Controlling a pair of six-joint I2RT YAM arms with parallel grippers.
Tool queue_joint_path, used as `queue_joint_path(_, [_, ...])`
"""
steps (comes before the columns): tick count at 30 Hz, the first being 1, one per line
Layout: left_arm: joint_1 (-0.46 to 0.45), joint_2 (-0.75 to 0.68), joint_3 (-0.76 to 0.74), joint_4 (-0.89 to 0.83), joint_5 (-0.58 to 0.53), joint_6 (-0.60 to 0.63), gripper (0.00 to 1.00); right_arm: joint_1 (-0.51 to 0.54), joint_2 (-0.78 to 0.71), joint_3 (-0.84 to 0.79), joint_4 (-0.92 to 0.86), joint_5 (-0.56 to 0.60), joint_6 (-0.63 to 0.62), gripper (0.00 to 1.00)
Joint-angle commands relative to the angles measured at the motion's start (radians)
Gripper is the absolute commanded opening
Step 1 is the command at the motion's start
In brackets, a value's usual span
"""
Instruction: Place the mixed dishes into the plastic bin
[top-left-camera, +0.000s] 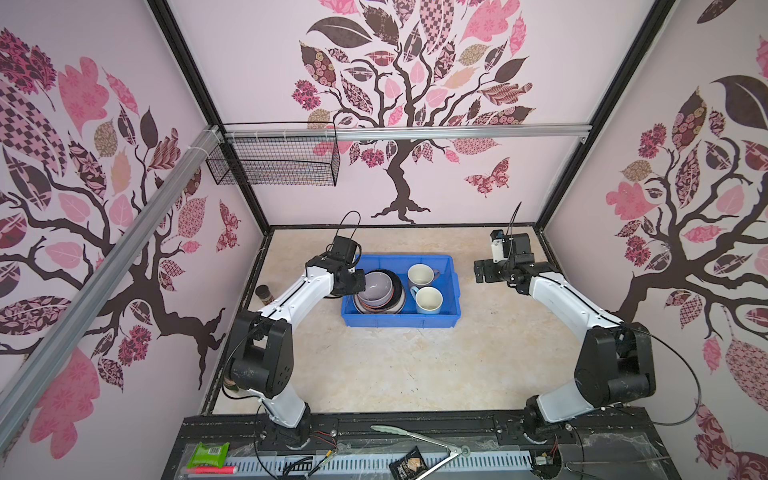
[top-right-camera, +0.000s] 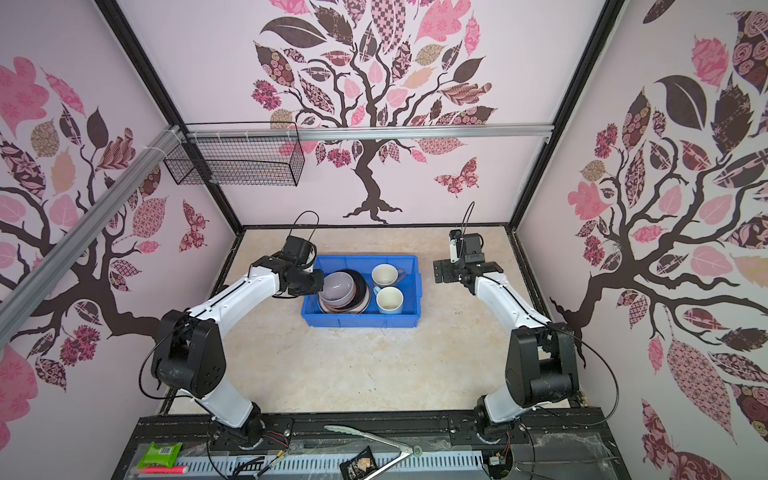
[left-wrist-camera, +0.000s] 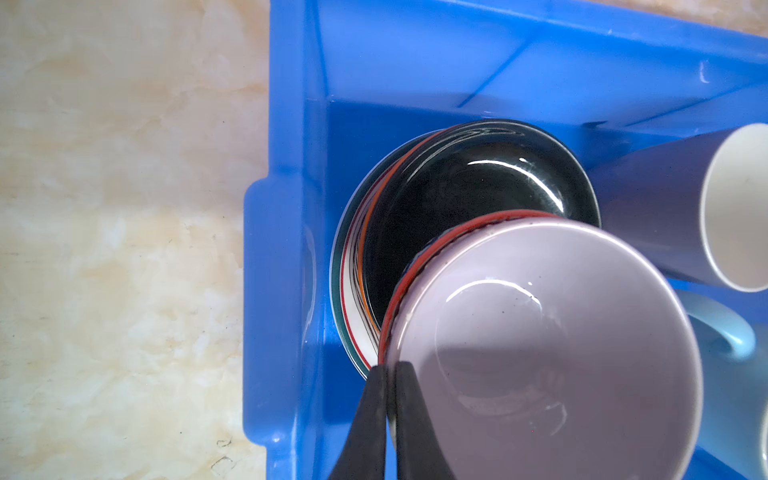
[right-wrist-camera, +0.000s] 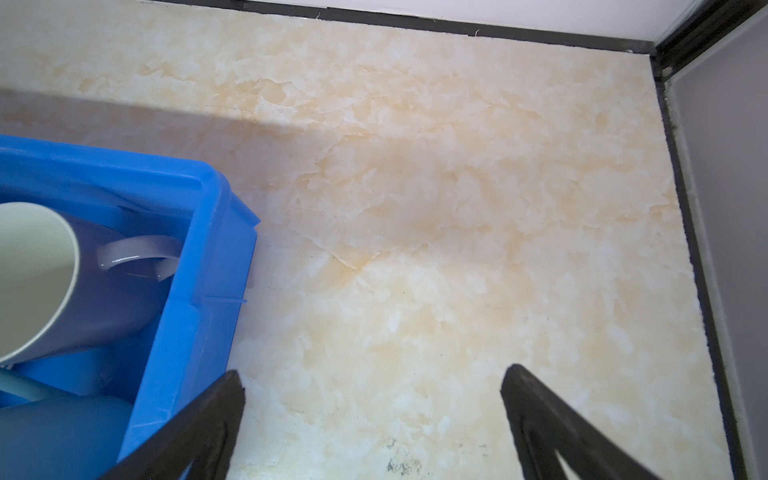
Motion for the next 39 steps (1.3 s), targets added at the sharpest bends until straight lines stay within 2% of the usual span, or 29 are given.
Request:
queue_joint_path(1, [-0.001,-0.012,-0.003,-0.011,-0.006,-0.001,0.15,-0.003,0.002,0.05,-0.018,0.013,0.005,1.0])
queue_joint_path(3, [-0.001,-0.036,0.01,-0.023,-0.03,-0.004,0.24,-0.002,0.002,0.051,-0.019,0.018,0.002,1.0])
queue_joint_path(5, [0.0,-0.067,0.03,-0.031,-0.056,-0.003,0.4,-0.003,0.002,0.047,-0.019,0.018,0.0,0.99])
queue_joint_path(7, [0.0,-0.098,0.049,-0.041,-0.08,0.005,0.46,-0.004,0.004,0.044,-0.018,0.015,0.001,0.99])
queue_joint_path(9, [0.004,-0.131,0.066,-0.05,-0.105,0.011,0.66,-0.003,0.005,0.039,-0.015,0.01,0.002,1.0])
queue_joint_path(10, [0.006,-0.15,0.067,-0.05,-0.127,0.015,0.86,-0.003,0.006,0.035,-0.014,0.007,0.004,0.99])
queue_joint_path(11, [0.012,-0.172,0.06,-0.044,-0.145,0.02,0.99,-0.002,0.007,0.032,-0.01,0.003,0.006,1.0])
queue_joint_path(14, [0.063,-0.232,0.001,-0.001,-0.194,0.039,0.99,-0.003,0.007,0.015,0.013,0.013,0.009,1.0])
queue_joint_path(18, [0.196,-0.33,-0.139,0.113,-0.232,0.076,0.99,-0.003,-0.004,-0.041,0.101,0.068,0.001,1.0])
queue_joint_path(23, [0.332,-0.436,-0.356,0.398,-0.303,0.176,0.98,-0.004,-0.038,-0.172,0.295,0.078,-0.011,1.0])
queue_joint_path(26, [0.39,-0.491,-0.493,0.6,-0.28,0.228,0.99,-0.003,-0.076,-0.276,0.45,0.058,-0.024,1.0])
queue_joint_path(29, [0.398,-0.529,-0.627,0.797,-0.276,0.281,0.99,-0.005,-0.104,-0.387,0.607,0.037,-0.029,1.0])
queue_joint_path(31, [0.399,-0.522,-0.676,0.864,-0.262,0.299,0.99,-0.005,-0.106,-0.431,0.659,0.016,-0.02,1.0])
queue_joint_path(35, [0.402,-0.462,-0.743,0.982,-0.194,0.26,0.99,-0.005,-0.094,-0.493,0.731,-0.004,0.009,0.99])
queue_joint_path(39, [0.4,-0.391,-0.839,1.17,-0.126,0.206,0.99,-0.006,-0.092,-0.596,0.926,-0.009,-0.026,1.0])
